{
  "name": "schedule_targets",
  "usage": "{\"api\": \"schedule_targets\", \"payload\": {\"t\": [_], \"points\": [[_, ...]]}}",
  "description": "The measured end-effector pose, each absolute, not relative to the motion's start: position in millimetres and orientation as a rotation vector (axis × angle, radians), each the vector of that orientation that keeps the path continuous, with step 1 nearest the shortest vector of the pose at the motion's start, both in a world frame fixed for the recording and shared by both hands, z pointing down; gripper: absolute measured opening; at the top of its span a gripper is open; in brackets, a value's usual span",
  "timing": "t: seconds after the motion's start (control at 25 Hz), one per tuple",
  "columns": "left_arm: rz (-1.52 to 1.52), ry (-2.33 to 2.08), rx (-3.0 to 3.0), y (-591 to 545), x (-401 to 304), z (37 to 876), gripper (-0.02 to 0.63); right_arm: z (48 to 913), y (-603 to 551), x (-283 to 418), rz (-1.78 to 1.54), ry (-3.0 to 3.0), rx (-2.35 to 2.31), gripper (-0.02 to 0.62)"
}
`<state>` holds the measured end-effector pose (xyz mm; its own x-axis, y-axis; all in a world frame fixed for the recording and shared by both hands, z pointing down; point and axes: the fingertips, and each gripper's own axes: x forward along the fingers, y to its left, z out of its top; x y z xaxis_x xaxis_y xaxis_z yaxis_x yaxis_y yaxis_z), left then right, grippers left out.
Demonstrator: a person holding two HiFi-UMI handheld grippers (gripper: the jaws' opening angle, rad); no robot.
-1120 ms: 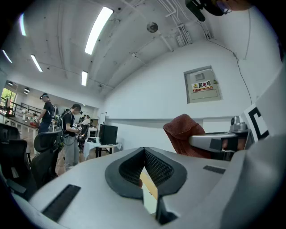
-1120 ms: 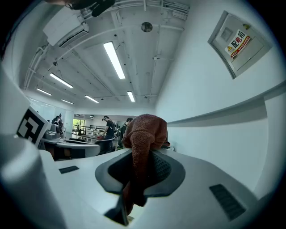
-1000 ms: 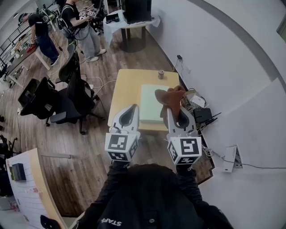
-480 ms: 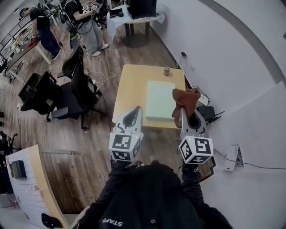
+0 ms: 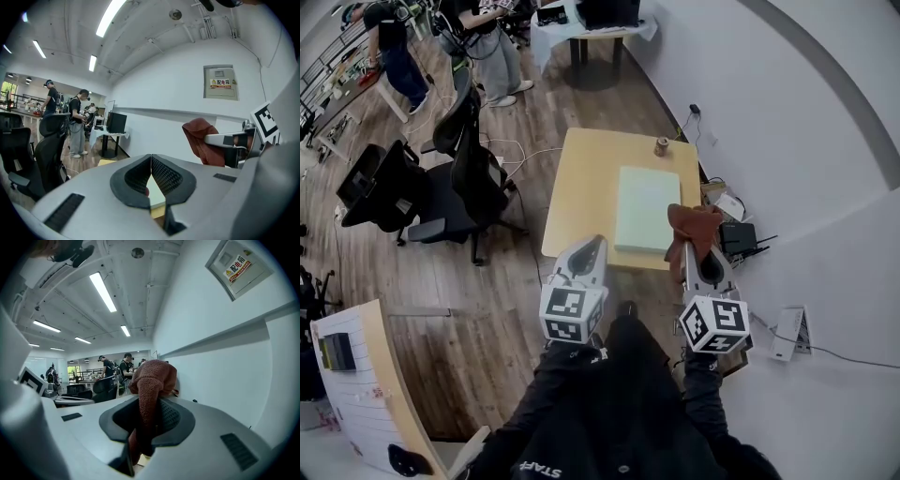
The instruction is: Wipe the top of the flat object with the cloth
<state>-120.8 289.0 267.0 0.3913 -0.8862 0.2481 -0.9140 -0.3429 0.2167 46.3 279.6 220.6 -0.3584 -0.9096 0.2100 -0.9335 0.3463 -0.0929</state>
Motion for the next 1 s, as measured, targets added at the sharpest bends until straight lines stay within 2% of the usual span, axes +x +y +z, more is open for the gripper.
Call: {"api": "schedule_targets", "payload": {"t": [0.48,1.0], "points": [[0.231,-1.559,2.253,170,-95,321,0.034,259,146,79,0.43,-2.503,1.626,0.087],[0.434,-1.509,2.014,50,-73,453,0.035,363,6,96,0.737,-2.483,1.417,0.087]]}}
